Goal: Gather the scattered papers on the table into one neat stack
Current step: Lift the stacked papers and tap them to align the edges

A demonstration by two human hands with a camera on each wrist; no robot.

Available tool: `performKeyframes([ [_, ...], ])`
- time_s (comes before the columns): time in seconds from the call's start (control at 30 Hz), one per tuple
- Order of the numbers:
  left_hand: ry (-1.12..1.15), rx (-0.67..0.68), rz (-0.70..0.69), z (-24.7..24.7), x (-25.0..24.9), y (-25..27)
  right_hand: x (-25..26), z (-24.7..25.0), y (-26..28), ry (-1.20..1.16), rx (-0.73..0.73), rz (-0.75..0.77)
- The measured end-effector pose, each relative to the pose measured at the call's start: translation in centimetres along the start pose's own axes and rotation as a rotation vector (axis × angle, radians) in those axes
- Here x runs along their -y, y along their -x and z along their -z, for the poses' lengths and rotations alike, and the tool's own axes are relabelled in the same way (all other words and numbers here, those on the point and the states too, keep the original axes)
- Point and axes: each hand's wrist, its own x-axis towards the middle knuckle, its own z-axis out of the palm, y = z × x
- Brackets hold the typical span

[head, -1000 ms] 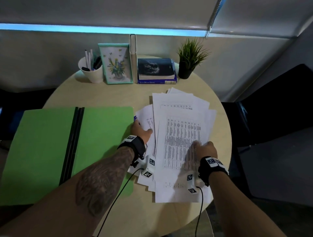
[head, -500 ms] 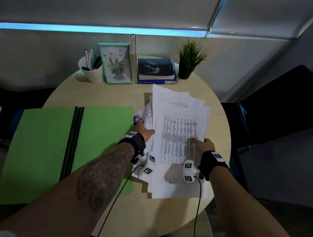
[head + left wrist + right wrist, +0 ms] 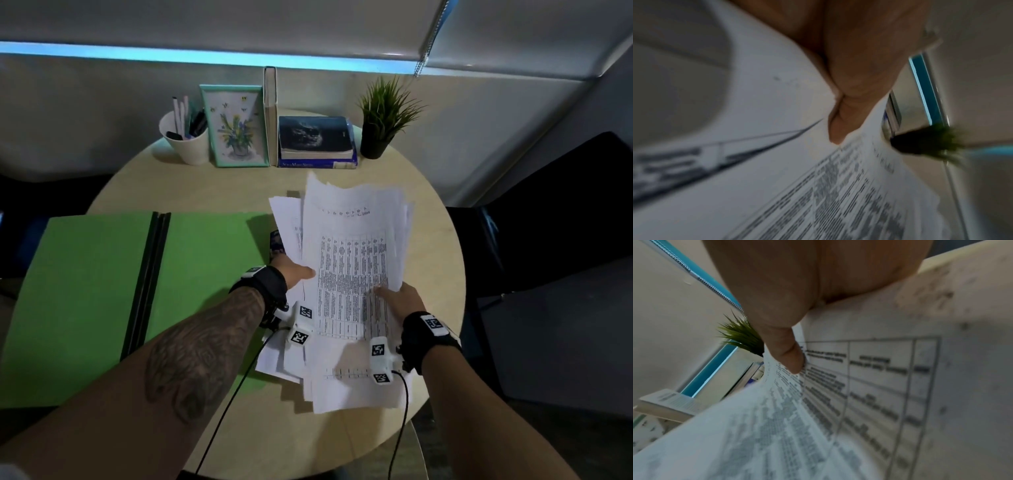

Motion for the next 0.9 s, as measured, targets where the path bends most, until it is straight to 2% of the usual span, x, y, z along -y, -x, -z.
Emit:
performKeyframes([
  [0.13,0.127,0.128,-0.031,1.8,-0.7,1.1,-0.8,0.7,0.0,-0.164,0.016,-0.050],
  [0.23,0.104,0.176,-0.030,3.0,-2.2,3.0,-0.6,1.4,0.6,-0.464,0.059,-0.059],
  [0.3,0.069,0.192,-0.015,3.9,-3.8,4.8,-0.2,2.0,1.1,-0.623,0.142,-0.063],
  [0.37,0.050,0.204,-0.035,4.7,-4.8,5.4,0.1,2.7,1.2,-0.690,0.217,-0.078],
  [0.5,0.020,0.155,-0.089,5.6,-5.5,5.7,2.0,2.8,1.7,-0.636,0.147,-0.069],
  [0.57,0.059,0.117,-0.129,5.3,-5.5,6.1,2.8,2.6,1.5,-0.587,0.048,0.005],
  [0.67,0.166,0.043,-0.239,4.5,-6.1,7.1,4.9,2.6,2.2,-0.438,-0.129,0.205],
  [0.8,0.163,-0.131,-0.435,3.8,-8.1,8.9,8.7,3.0,4.1,-0.334,-0.253,0.474],
  [0.9,0.287,-0.224,-0.569,3.8,-10.0,10.3,11.0,3.4,6.3,-0.359,-0.342,0.612],
])
